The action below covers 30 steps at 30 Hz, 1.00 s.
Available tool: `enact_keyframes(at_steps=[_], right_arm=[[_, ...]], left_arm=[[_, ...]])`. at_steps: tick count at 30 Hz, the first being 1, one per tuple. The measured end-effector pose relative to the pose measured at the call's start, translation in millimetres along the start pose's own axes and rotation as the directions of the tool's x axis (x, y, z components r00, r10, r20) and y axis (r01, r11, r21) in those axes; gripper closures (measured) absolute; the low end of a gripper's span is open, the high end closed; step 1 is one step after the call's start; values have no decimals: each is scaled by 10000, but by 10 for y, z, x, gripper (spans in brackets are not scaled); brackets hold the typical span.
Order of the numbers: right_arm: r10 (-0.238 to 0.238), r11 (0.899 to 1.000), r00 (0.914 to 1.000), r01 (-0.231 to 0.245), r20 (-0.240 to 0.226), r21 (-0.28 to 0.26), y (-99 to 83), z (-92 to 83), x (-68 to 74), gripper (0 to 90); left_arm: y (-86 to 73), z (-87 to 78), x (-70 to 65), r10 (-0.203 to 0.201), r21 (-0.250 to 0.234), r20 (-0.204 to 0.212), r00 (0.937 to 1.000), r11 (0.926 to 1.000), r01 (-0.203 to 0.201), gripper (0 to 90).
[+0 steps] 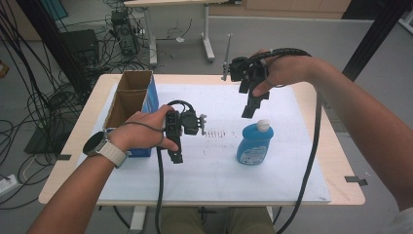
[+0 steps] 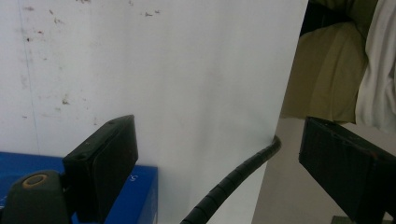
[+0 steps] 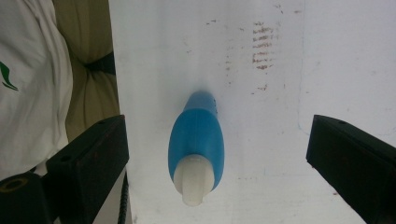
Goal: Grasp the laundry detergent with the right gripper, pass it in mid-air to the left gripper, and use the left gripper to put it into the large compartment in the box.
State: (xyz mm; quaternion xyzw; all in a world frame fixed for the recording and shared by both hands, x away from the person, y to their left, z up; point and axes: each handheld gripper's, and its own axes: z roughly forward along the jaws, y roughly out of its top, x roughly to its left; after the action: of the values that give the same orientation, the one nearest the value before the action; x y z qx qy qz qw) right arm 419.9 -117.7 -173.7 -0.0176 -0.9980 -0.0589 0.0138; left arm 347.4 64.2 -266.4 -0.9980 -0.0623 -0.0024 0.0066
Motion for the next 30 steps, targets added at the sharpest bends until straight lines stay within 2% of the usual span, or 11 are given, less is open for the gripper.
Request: enact_keyframes(at_steps=[16, 21, 22, 27, 30], right_arm=[[-16, 9997, 10000, 18, 65, -250, -176, -92, 101, 54], [-12, 9994, 9998, 18, 180, -351, -272, -81, 125, 51], [-211, 9991, 9995, 220, 243, -350, -310, -80, 139, 49], [-327, 9987, 9991, 337, 273, -377, -402, -77, 159, 48], [-216, 9986, 9993, 230, 295, -485, -472, -82, 168, 45]], left_arm=[[-6, -6, -2, 3, 55, -31, 10000, 10000, -3, 121], [-9, 0, -4, -37, -18, -73, 10000, 10000, 37, 121], [-9, 1, -5, -49, -32, -70, 10000, 10000, 49, 121], [-2, 2, 4, 23, 13, -99, 9999, 10000, -23, 121], [2, 6, 0, 34, -21, -117, 9999, 10000, -34, 121]])
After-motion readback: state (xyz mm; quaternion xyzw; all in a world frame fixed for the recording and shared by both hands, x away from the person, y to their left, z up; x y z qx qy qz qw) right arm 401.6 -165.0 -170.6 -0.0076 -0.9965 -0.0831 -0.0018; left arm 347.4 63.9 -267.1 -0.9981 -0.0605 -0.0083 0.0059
